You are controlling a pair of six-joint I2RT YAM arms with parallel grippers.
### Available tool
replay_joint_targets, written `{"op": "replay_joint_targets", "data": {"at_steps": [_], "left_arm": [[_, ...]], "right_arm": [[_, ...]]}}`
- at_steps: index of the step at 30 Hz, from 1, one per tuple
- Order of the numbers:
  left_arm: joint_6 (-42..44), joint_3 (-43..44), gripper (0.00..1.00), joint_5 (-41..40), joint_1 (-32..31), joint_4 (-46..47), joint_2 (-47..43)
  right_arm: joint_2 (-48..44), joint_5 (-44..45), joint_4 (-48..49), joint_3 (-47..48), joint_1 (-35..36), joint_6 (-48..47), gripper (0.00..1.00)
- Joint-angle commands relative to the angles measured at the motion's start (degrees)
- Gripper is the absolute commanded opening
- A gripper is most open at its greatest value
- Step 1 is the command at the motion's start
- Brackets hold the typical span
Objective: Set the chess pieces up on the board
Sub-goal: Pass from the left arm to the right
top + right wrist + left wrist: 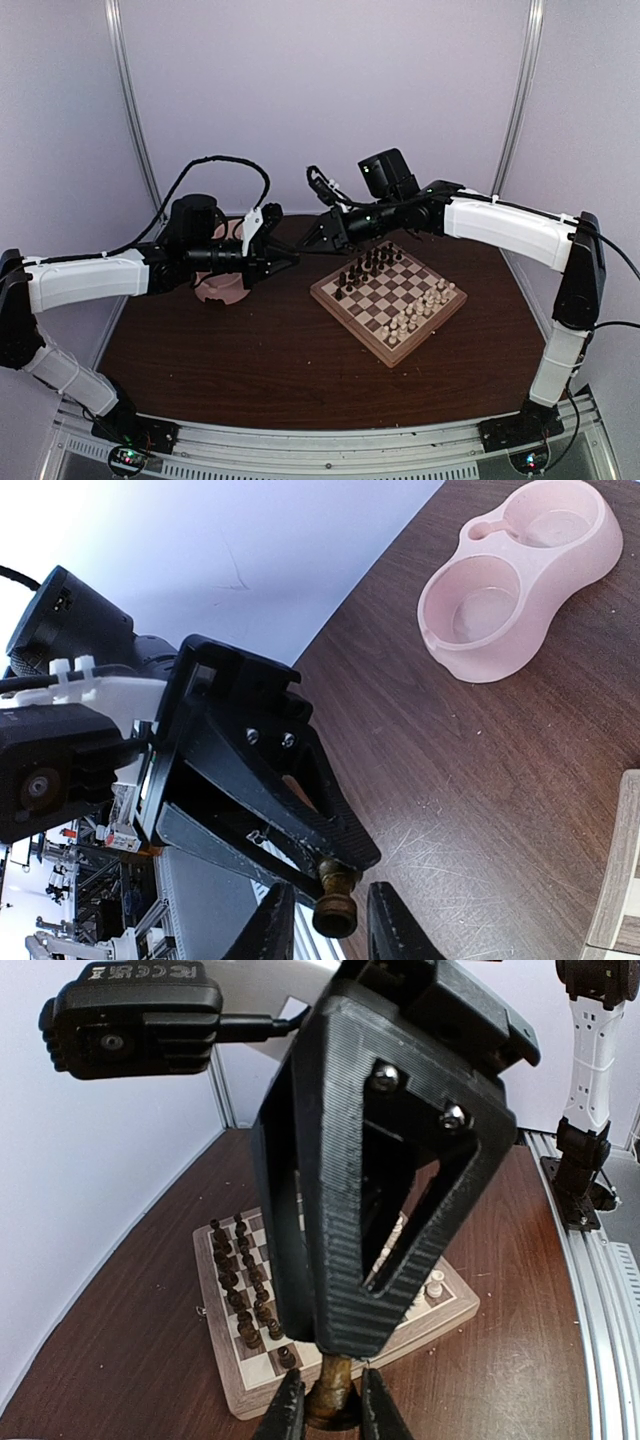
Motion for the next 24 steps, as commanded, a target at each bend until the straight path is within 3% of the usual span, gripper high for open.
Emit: {"op": "replay_joint_targets", "data": {"at_steps": [1,15,24], "left_arm": [[-0.5,-0.2,0.00,0.5,-0.3,3.1,0.4],[-0.5,0.0,0.00,0.9,-0.3,3.4,0.5],[-0.6,0.1,0.00,1.3,-0.3,3.6,0.7]], "right_arm": [[-1.2,-1.0,-0.6,-0.6,0.1,-0.9,0.30],[-0.2,-2.3,-0.7,0.0,0.2,-0.8,0.23],[0.1,-2.4,-1.0,0.7,0.2,-0.9,0.12]]}}
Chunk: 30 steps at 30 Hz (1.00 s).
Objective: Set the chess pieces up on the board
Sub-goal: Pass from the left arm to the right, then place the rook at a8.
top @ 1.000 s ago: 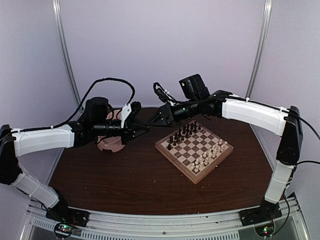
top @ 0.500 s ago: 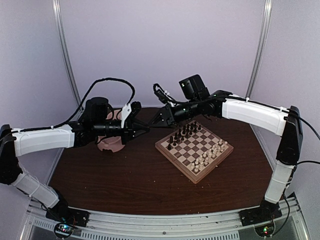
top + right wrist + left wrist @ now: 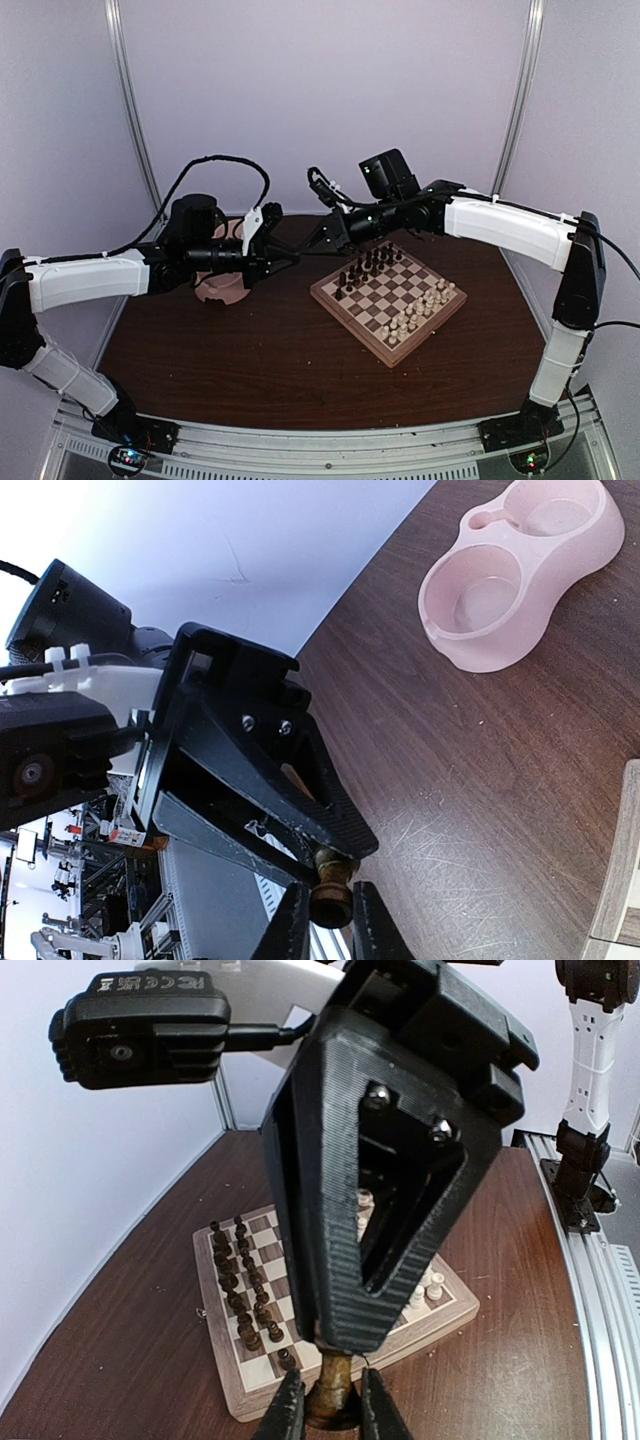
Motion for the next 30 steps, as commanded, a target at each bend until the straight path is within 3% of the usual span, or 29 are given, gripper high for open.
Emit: {"op": "replay_joint_targets", "data": {"at_steps": [1,5,9,18,22,30], "left_arm": [[-0.4,0.1,0.00,1.3,-0.2,3.2,0.5],[-0.6,0.0,0.04,1.1,-0.3,3.4,0.4],[-0.7,-1.0,0.30,0.3,-0.3,4.0,-0.3],[-4.1,-6.0,0.63,-11.4,-0.2,5.6,-5.6],[-6.8,-7.5,0.70,-16.7,0.3,2.8,-8.0],[-7.4,-7.1,0.73,-21.6,2.4,-7.8,-11.0]], "right_arm": [[0.1,-1.1,-0.1,0.8,0.2,-0.8,0.10],[0.2,-1.1,-0.5,1.2,0.2,-1.0,0.04],[0.2,0.1,-2.5,1.8,0.1,-2.5,0.03],[5.0,19.7,-25.8,12.6,-0.1,-17.6,0.04],[8.2,26.7,-29.9,15.6,0.0,-21.2,0.03],[15.2,34.7,-32.1,21.7,0.9,-24.8,0.03]]}}
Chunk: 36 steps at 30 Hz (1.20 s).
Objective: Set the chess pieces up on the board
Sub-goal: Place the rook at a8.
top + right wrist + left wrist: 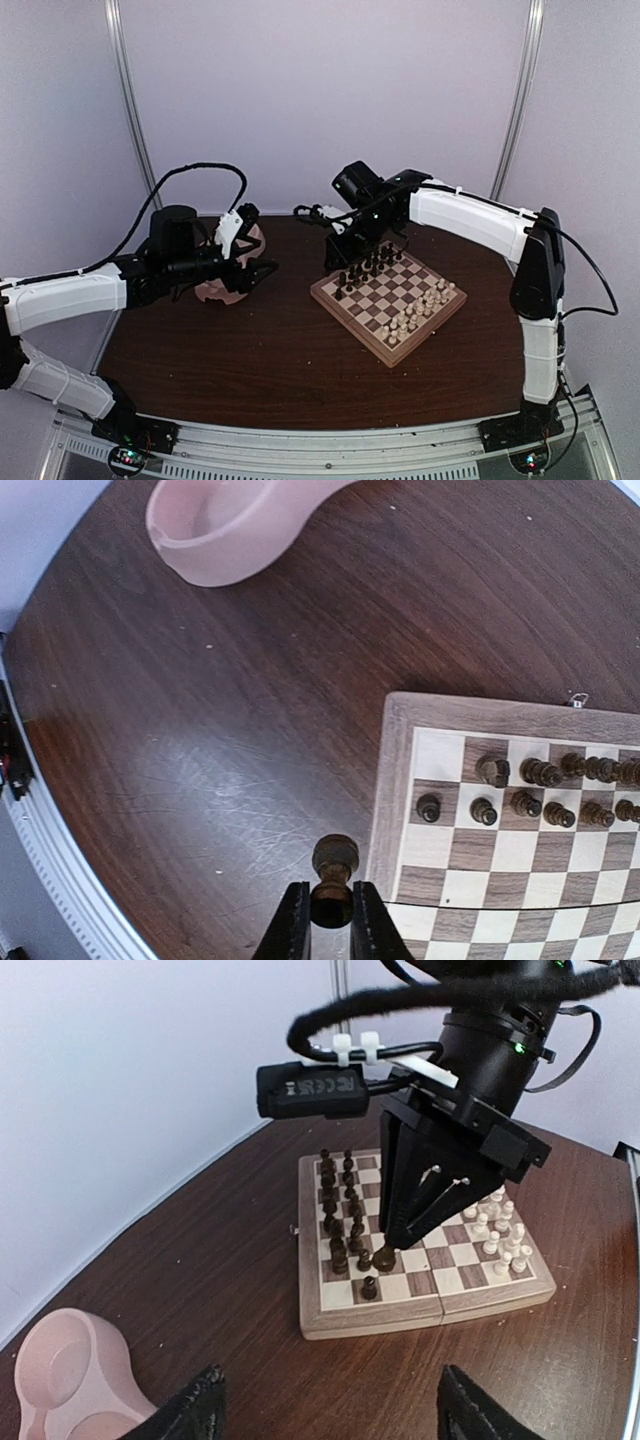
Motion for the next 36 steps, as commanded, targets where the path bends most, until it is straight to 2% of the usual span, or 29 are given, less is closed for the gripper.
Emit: {"op": "replay_joint_targets", "data": {"at_steps": [1,7,11,13,14,15,25,36], "left_arm": [[-3.0,-0.3,0.74,-4.0,1.7,-4.8,-2.1],[-2.3,-0.7,0.75,-7.2,2.3,-8.9,-3.1],[-2.2,-1.4,0.80,-9.8,2.4,-9.6,-4.4],[-2.7,-1.8,0.85,-11.5,2.5,-9.5,-5.1],[-3.0,-2.2,0.93,-12.4,2.5,-9.3,-5.4],[-3.2,-2.5,0.97,-13.3,2.5,-9.1,-5.7],[-5.9,-3.6,0.98,-14.3,3.7,-7.8,-6.4],[-6.7,-1.7,0.98,-17.0,4.3,-10.7,-4.9]], "right_arm": [[3.1,8.4,-3.0,4.4,1.1,-3.7,0.03],[9.2,15.0,-5.5,10.3,1.9,-6.0,0.03],[11.6,17.9,-5.1,11.0,2.0,-7.7,0.03],[12.2,18.4,-4.5,11.3,2.0,-8.2,0.03],[12.7,18.6,-4.3,11.6,2.0,-8.3,0.03],[13.0,18.8,-4.1,11.8,2.0,-8.5,0.03],[16.9,21.0,-3.3,13.9,2.0,-10.2,0.03],[20.9,22.1,-4.2,16.8,2.0,-11.6,0.04]]}}
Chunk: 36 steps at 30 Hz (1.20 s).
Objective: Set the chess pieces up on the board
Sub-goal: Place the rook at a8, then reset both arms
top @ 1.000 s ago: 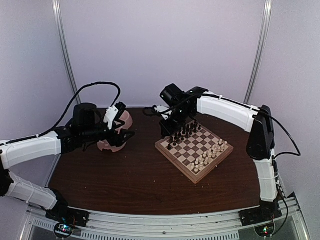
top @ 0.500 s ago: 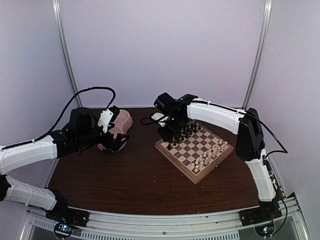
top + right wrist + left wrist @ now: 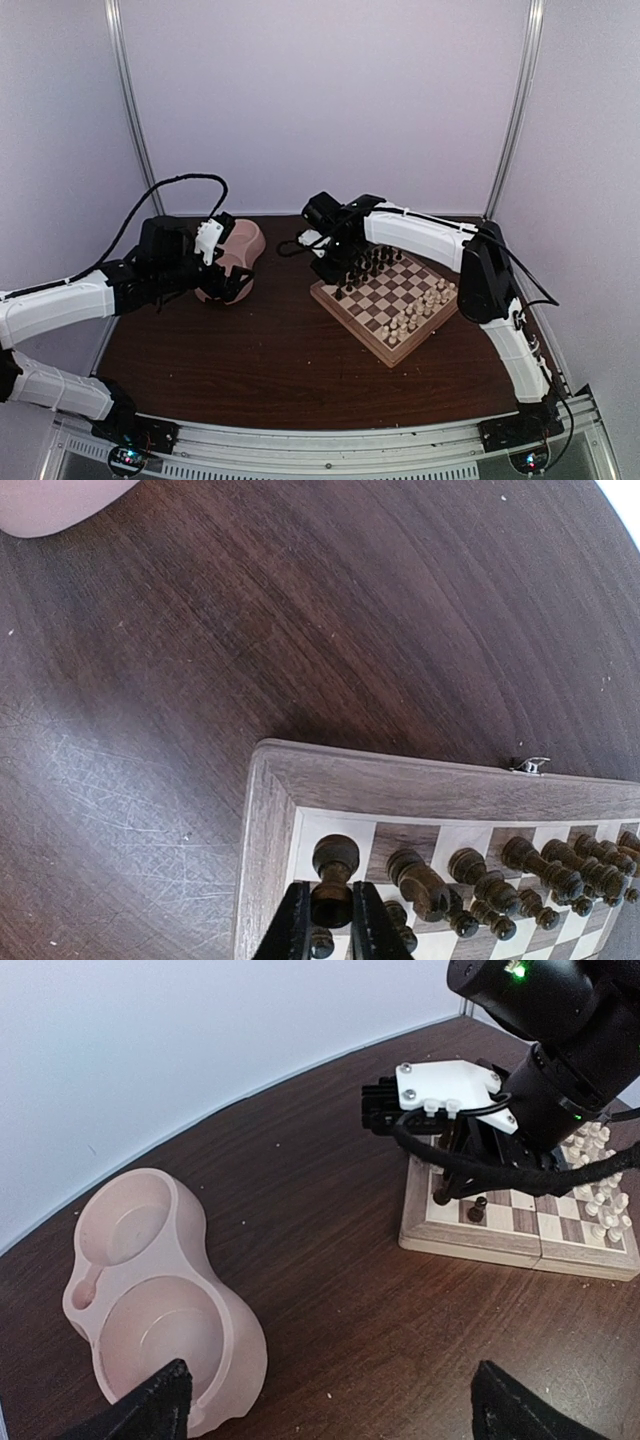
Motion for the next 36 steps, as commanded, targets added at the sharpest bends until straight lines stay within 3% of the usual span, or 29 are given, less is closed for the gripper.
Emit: {"op": "replay_joint_targets", "data": {"at_steps": [1,13,16,19,29,36], "left_arm": [[-1.2,1.8,0.98,-2.1,1.1,0.3,0.6],[-1.8,1.9,0.97,-1.8,1.8,-0.2,1.2],[-2.0,1.8,0.98,-1.6,1.8,-0.3,1.5],[-2.1,1.8,0.98,-1.5,1.8,-0.5,1.5],[-1.9,1.5,0.98,-2.2,1.9,-1.7,1.3],[-3.4,1.0,0.98,-5.5,2.0,-1.6,0.7]], "right_arm": [[1.9,2.2,-0.3,2.1,0.1,-0.9,0.04],[3.2,2.5,-2.0,2.2,0.0,-0.9,0.05],[3.2,2.3,-2.1,2.2,0.1,-0.9,0.11],[2.8,2.3,-2.2,2.3,0.1,-1.0,0.25],[1.7,2.9,-3.3,5.7,0.1,-1.8,0.32],[-2.7,3.3,-1.9,5.3,0.1,-1.6,0.51]]}}
